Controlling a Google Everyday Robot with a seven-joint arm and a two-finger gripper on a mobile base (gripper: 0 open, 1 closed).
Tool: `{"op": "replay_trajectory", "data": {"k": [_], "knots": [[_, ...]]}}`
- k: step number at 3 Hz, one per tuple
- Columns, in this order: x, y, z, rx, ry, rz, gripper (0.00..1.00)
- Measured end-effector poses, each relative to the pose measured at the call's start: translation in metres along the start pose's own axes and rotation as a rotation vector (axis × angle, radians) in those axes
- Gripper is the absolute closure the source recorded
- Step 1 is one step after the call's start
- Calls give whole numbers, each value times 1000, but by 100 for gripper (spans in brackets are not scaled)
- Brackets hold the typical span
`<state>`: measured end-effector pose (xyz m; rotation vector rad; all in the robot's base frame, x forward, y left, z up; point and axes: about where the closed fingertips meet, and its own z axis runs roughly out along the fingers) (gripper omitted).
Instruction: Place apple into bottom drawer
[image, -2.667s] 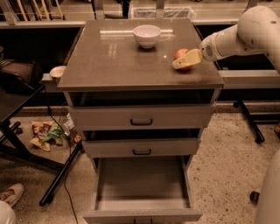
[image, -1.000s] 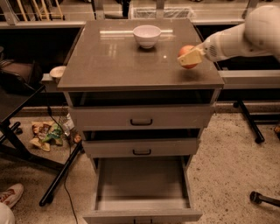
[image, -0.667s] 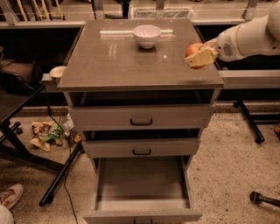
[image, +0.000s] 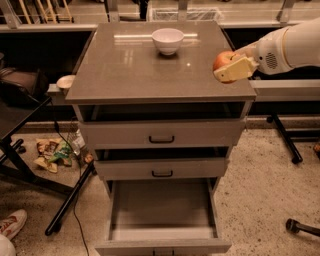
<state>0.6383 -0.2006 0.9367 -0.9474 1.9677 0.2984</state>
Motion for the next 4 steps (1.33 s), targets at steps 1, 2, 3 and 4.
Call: {"op": "replay_trajectory", "data": {"k": [1, 2, 3, 4], "knots": [[0, 0, 0, 0, 0, 0, 100], [21, 25, 2, -23, -3, 10, 100], [56, 73, -3, -46, -31, 47, 100], [81, 89, 3, -73, 1, 70, 100]]}}
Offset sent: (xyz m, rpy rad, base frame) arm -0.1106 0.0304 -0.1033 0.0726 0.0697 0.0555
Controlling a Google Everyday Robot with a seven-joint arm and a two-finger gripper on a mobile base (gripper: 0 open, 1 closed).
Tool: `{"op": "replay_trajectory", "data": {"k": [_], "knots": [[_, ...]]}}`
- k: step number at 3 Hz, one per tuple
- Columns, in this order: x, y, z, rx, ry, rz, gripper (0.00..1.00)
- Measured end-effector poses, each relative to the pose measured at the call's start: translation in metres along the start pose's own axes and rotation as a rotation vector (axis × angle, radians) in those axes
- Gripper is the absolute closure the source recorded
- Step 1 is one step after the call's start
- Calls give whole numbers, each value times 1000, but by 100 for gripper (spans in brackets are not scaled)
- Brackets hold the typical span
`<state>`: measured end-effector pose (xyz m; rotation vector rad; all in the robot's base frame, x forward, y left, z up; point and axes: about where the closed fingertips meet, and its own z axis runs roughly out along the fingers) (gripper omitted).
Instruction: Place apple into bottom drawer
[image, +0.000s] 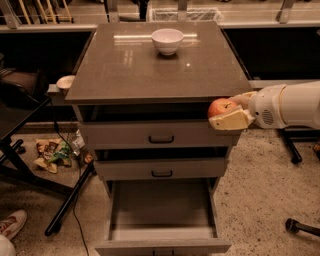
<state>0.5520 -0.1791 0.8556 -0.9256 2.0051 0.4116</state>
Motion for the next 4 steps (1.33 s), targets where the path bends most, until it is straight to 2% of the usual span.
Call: {"op": "replay_trajectory", "data": {"k": [1, 2, 4], "knots": [[-1, 0, 0, 0, -1, -1, 100], [18, 13, 13, -6, 3, 19, 100], [104, 60, 66, -35, -20, 121, 100]]}}
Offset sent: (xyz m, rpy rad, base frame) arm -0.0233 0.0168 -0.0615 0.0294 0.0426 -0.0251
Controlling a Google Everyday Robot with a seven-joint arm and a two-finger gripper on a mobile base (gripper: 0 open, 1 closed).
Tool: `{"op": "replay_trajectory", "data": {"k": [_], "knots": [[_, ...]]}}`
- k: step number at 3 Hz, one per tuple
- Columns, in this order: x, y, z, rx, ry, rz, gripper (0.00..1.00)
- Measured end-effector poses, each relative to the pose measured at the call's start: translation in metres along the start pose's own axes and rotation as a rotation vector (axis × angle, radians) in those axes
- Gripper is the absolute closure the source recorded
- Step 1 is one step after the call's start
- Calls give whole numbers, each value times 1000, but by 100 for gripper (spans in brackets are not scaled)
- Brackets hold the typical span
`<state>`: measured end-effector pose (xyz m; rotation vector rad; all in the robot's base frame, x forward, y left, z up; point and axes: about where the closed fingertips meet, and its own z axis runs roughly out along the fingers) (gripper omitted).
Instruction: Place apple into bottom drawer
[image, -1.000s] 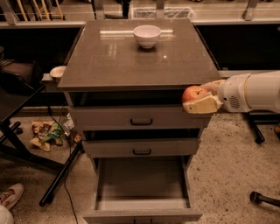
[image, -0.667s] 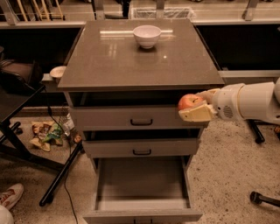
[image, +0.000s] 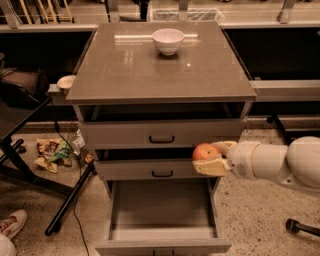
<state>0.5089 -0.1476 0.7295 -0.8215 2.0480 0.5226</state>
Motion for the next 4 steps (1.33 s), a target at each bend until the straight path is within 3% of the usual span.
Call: {"op": "replay_trajectory", "data": {"k": [1, 2, 3, 4], "knots": [[29, 9, 20, -44, -21, 26, 100], [32, 9, 23, -49, -21, 30, 100], [43, 17, 35, -49, -12, 87, 100], [72, 39, 71, -67, -9, 156, 100]]}}
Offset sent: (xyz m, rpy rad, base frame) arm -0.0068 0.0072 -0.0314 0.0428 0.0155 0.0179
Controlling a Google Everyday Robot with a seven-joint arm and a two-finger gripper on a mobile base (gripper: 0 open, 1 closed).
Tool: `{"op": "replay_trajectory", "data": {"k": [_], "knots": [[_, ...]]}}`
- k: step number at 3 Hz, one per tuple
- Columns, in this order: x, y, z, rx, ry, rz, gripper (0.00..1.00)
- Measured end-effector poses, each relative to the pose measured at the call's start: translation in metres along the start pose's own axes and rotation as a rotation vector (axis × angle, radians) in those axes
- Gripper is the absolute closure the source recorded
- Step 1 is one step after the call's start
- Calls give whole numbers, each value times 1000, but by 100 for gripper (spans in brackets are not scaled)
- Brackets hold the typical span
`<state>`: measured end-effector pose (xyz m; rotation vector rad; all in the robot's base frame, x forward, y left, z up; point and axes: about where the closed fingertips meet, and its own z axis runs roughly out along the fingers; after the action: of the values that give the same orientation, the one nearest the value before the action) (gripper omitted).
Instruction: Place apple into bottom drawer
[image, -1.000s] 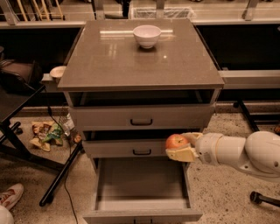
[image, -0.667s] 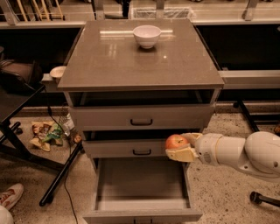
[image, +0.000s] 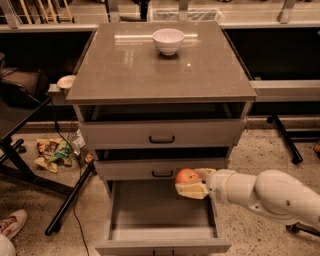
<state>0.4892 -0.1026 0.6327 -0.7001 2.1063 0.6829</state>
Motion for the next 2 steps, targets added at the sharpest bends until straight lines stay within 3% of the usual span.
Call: {"op": "replay_trajectory", "data": {"k": [2], "knots": [[75, 26, 77, -27, 3, 148, 100]]}}
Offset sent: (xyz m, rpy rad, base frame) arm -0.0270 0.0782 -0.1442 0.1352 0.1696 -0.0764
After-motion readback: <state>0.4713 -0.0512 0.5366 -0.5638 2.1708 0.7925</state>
